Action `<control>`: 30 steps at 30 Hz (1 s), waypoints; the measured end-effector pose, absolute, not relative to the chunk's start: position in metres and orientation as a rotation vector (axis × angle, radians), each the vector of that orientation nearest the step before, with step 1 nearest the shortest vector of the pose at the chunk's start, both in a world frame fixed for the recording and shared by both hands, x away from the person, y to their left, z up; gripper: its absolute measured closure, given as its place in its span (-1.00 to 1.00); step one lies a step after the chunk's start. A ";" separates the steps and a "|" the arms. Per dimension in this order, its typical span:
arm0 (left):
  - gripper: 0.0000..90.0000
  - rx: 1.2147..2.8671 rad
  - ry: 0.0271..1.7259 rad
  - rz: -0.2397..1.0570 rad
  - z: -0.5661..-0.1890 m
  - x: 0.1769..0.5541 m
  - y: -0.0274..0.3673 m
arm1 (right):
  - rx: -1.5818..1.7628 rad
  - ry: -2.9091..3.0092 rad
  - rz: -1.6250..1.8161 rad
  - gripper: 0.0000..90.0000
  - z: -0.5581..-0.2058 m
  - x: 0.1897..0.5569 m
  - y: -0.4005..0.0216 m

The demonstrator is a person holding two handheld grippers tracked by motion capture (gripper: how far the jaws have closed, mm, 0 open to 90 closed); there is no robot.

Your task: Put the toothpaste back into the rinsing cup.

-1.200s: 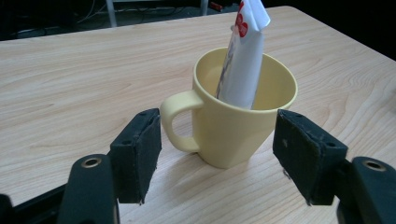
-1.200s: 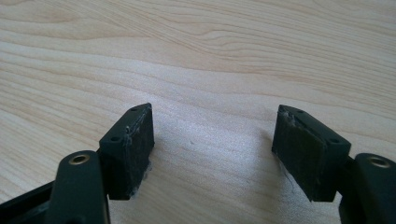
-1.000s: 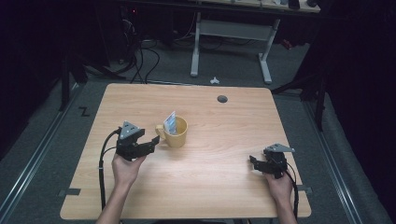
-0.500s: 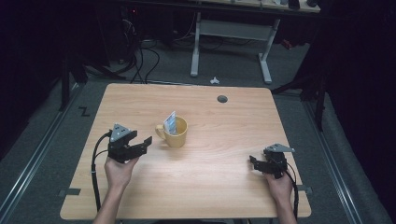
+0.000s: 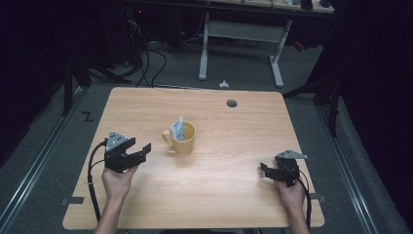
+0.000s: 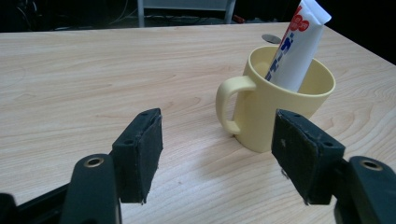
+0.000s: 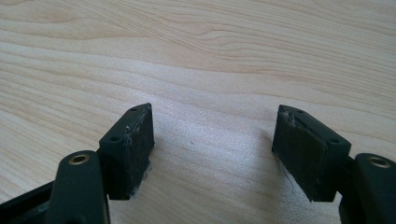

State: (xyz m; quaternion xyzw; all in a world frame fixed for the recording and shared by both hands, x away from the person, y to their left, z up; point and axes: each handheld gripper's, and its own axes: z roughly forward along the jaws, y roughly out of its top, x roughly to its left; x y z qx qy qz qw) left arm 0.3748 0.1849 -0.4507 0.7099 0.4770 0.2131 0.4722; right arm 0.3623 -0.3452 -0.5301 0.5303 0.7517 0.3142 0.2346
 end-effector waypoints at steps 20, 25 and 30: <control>-0.24 1.704 1.195 0.526 -0.454 0.368 0.196 | 1.455 2.063 0.862 -0.35 -0.530 0.362 -0.345; -0.24 1.698 1.203 0.524 -0.456 0.367 0.199 | 1.455 2.063 0.862 -0.35 -0.530 0.362 -0.345; -0.24 1.696 1.210 0.521 -0.458 0.367 0.200 | 1.455 2.063 0.862 -0.35 -0.530 0.362 -0.345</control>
